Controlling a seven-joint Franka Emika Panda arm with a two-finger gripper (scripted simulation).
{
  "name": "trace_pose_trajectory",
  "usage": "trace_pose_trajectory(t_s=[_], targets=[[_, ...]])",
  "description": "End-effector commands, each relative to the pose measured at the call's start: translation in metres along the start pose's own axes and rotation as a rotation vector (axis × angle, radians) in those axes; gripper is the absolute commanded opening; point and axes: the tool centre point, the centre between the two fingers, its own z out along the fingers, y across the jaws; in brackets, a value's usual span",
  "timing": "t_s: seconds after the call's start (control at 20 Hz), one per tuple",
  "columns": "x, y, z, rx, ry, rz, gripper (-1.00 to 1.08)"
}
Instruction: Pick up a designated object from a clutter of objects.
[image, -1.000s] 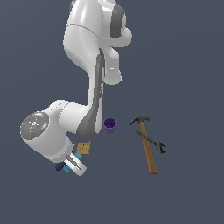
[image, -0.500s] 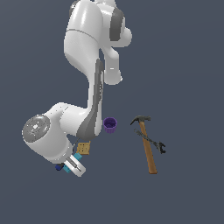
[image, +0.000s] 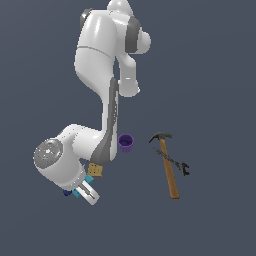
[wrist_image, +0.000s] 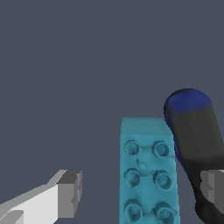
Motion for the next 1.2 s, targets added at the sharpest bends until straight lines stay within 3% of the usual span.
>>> trace_pose_trajectory(t_s=[0.0, 0.05, 0.1, 1.15], targets=[[-0.002, 0.003, 0.012, -0.006, -0.010, 0.000, 1.00], [-0.002, 0.003, 0.012, -0.006, -0.010, 0.000, 1.00], [-0.002, 0.003, 0.012, -0.006, -0.010, 0.000, -1.00], [-0.008, 0.006, -0.009, -0.001, 0.002, 0.001, -1.00]])
